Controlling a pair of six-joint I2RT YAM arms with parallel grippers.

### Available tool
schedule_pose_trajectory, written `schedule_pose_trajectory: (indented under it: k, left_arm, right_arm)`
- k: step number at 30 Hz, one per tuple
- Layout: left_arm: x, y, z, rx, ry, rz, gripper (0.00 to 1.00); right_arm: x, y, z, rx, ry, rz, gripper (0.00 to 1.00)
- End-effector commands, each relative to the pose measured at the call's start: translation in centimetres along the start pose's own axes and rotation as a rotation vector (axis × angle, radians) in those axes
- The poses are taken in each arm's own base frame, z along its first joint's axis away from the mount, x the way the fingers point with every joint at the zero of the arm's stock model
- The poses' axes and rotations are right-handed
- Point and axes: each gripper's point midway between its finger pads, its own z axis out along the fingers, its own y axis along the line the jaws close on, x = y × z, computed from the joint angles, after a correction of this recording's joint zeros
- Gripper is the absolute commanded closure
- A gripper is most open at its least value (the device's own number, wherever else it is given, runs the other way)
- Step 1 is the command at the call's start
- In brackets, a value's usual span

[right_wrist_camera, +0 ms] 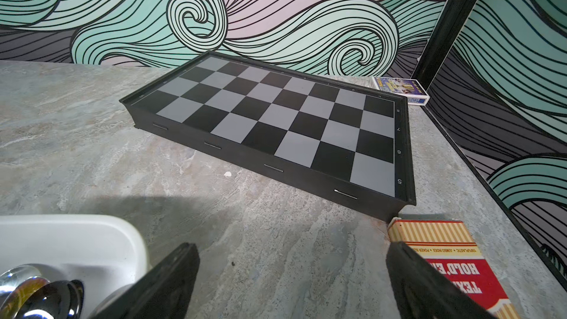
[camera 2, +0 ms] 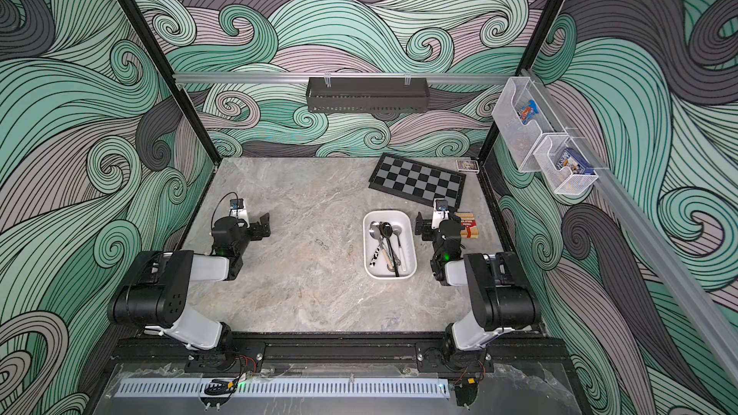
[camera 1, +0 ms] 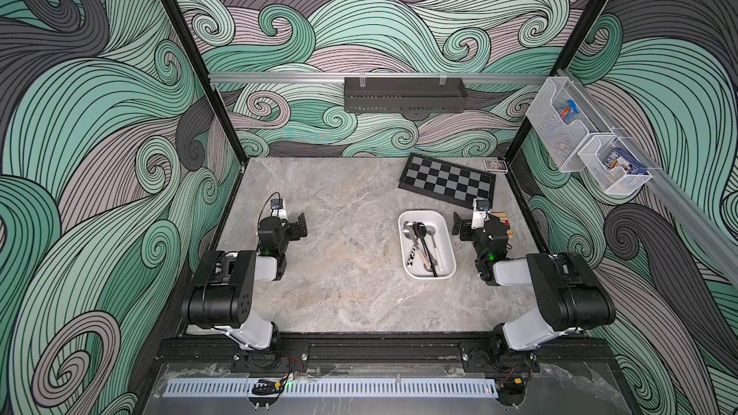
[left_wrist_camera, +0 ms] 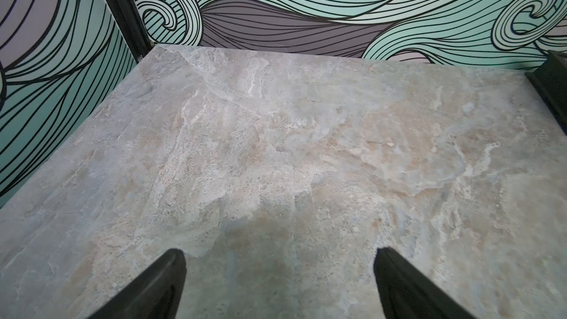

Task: Put the spoon into the storage box
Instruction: Reset both arms

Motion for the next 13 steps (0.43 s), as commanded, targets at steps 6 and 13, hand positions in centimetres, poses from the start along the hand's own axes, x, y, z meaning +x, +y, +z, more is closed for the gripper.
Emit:
schedule_pose_trajectory:
  k: [6, 13]
  left_arm:
    - [-0.4, -0.2, 0.0, 0.014, -0.026, 0.003, 0.02]
    - [-0.3, -0.2, 0.1, 0.012, -0.025, 0.003, 0.01]
  right_arm:
    - [-0.2, 0.2, 0.1, -0.012, 0.005, 0.003, 0.01]
    - [-0.2, 1.3, -0.1, -0.088, 0.001, -0.011, 0.01]
